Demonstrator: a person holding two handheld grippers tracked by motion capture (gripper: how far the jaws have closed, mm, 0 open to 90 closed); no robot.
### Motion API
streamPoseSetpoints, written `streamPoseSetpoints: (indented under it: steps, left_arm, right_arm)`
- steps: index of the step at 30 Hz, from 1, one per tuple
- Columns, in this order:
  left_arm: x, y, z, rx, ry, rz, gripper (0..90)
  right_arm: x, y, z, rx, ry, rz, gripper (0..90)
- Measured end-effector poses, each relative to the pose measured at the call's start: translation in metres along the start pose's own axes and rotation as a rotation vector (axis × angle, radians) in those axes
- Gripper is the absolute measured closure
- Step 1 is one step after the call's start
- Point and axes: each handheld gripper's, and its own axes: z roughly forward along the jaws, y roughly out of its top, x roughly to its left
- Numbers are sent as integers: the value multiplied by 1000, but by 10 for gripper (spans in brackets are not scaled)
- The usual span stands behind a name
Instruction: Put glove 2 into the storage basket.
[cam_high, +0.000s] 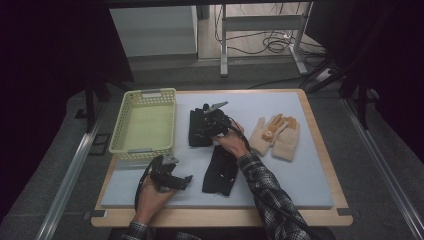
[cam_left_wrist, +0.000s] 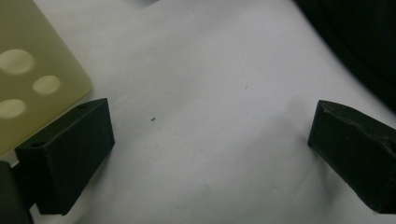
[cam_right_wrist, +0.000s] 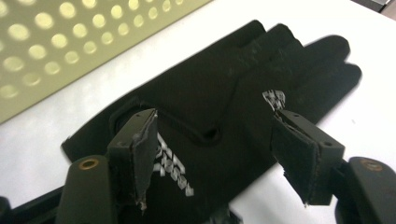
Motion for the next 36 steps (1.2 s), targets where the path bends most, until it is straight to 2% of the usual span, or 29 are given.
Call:
streamPoseSetpoints:
  steps: [5, 11, 15, 16, 17, 19, 20, 21, 22, 24, 26, 29, 32, 35, 36]
  left_arm:
    - [0, 0, 0, 0, 0, 0, 4]
    - [0, 0, 0, 1, 0, 0, 4]
    - [0, 0, 0, 7, 1, 8, 4]
    - [1, 0, -1, 8, 0, 9, 4]
    - [0, 0, 0, 7, 1, 8, 4]
    - [0, 0, 0, 7, 1, 8, 4]
    - [0, 0, 0, 7, 1, 8, 4]
    - [0, 0, 0, 7, 1, 8, 4]
    - [0, 0, 0, 8, 1, 9, 4]
    - [0, 0, 0, 8, 1, 9, 4]
    - [0, 0, 0, 8, 1, 8, 4]
    - [0, 0, 0, 8, 0, 8, 4]
    - [1, 0, 0, 8, 0, 8, 4]
    - [1, 0, 0, 8, 0, 7, 4]
    - [1, 0, 0, 8, 0, 7, 4]
  right_arm:
    - [2, 4, 13, 13, 4, -26, 241]
    - [0, 4, 26, 38, 9, -33, 197]
    - [-5, 1, 28, 34, 59, -9, 308]
    - [-5, 1, 27, 34, 65, -10, 375]
    - [-5, 1, 27, 34, 65, -10, 375]
    - [-4, 3, 27, 46, 69, -4, 442]
    - [-3, 4, 26, 64, 69, 10, 636]
    - [-2, 5, 25, 70, 17, -6, 668]
    - [-2, 5, 25, 70, 17, -6, 668]
    - [-1, 4, 24, 65, 10, 7, 733]
    - [2, 5, 23, 72, 3, -16, 798]
    - [3, 6, 22, 76, -3, -11, 811]
    - [5, 7, 19, 79, -12, -27, 819]
    - [5, 10, 10, 56, -9, -15, 821]
    - [4, 12, 2, 35, -4, -9, 821]
